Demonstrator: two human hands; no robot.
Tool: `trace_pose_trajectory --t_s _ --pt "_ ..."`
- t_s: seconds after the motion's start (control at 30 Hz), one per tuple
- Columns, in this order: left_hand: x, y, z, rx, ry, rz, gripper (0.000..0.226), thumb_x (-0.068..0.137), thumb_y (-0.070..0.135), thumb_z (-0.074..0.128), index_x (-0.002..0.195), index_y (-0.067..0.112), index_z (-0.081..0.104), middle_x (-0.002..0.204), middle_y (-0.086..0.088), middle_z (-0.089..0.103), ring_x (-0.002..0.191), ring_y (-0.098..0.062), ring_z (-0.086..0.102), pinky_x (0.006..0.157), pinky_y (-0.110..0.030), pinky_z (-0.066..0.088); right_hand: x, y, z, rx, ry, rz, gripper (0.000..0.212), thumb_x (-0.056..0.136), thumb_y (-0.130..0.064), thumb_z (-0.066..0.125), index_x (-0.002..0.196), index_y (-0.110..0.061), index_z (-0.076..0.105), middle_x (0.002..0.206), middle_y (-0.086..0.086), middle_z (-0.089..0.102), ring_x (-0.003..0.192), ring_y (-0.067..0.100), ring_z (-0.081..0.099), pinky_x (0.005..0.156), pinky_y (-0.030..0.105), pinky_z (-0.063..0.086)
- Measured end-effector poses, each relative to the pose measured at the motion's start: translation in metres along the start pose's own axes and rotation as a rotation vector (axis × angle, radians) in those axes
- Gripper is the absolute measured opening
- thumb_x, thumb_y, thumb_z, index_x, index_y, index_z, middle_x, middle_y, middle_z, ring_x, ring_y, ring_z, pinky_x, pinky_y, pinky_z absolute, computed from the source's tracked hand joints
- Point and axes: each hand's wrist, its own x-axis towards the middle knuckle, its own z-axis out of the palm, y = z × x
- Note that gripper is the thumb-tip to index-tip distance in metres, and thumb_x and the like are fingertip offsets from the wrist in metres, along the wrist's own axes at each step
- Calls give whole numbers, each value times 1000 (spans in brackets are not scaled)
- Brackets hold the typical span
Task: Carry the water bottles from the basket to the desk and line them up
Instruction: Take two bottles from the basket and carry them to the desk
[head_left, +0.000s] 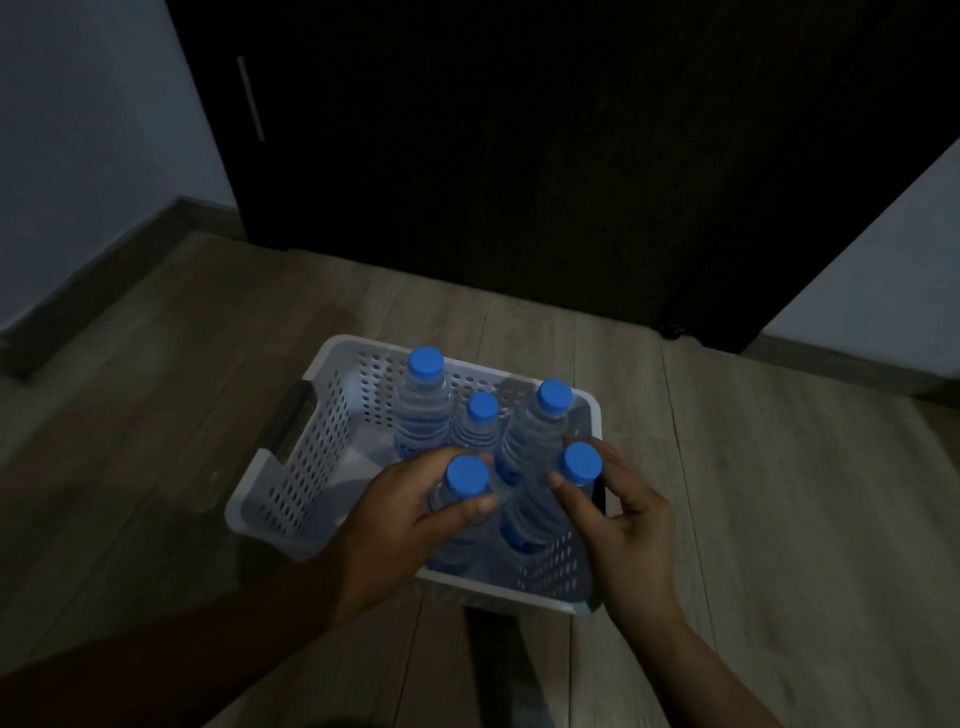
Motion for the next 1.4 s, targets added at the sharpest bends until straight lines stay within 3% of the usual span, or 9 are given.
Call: trace_pose_trajectory --t_s 0.17,0.37,0.6,0.8,0.9,1.0,1.07,1.2,1.4 --pt "2 25 -6 -102 155 38 29 83 26 60 111 20 62 109 21 65 100 6 61 79 -7 48 4 -25 -4 129 47 23 33 81 -24 70 113 -17 68 114 -6 70 109 11 64 86 27 56" --pt "22 66 -24 -137 205 130 24 85 38 61 103 23 63 102 8 68 93 -5 65 75 -15 53 27 -72 -8 115 187 -30 28 80 -43 64 106 -33 65 107 -17 69 103 4 65 82 18 54" --pt "56 109 -45 -116 285 223 24 85 40 53 89 17 59 81 -9 60 70 -17 60 64 -26 53 72 -117 -14 95 290 -108 27 84 -41 53 96 -20 65 85 -3 67 79 6 63 67 11 49" --pt "81 177 -78 -63 362 110 19 81 38 58 85 19 59 87 -1 62 74 -6 62 64 -6 47 118 -176 -23 101 319 -64 16 83 -40 55 93 -31 64 83 -8 67 76 3 63 67 11 50" --pt "95 222 -99 -48 346 -14 17 73 37 59 79 21 59 73 -6 63 74 -7 61 63 -6 46 140 -225 -32 62 286 -18 27 82 -42 57 96 -22 66 82 -7 68 74 4 63 65 10 49" --pt "103 275 -117 -98 432 -52 19 68 47 70 75 33 60 73 20 67 68 7 61 61 -5 47 162 -285 -45 0 270 -13 27 82 -42 57 94 -19 67 77 -6 67 67 1 61 61 7 46" --pt "104 316 -131 -53 369 -56 28 72 51 71 75 29 55 74 28 64 66 8 62 59 -7 48 176 -329 -56 23 271 -7 25 83 -39 58 93 -19 68 77 -2 66 66 2 61 60 8 47" --pt "107 406 -165 -18 313 -5 24 72 52 52 81 30 54 82 23 65 71 4 64 62 -4 47 198 -422 -80 40 273 -17 26 85 -35 58 92 -10 67 71 -3 63 62 3 59 57 9 46" --pt "109 557 -216 -40 318 96 33 78 48 53 90 18 59 86 2 64 74 -6 65 64 -8 48 232 -571 -115 22 274 -88 12 84 -33 59 90 -24 65 73 -8 66 64 4 62 59 9 48"
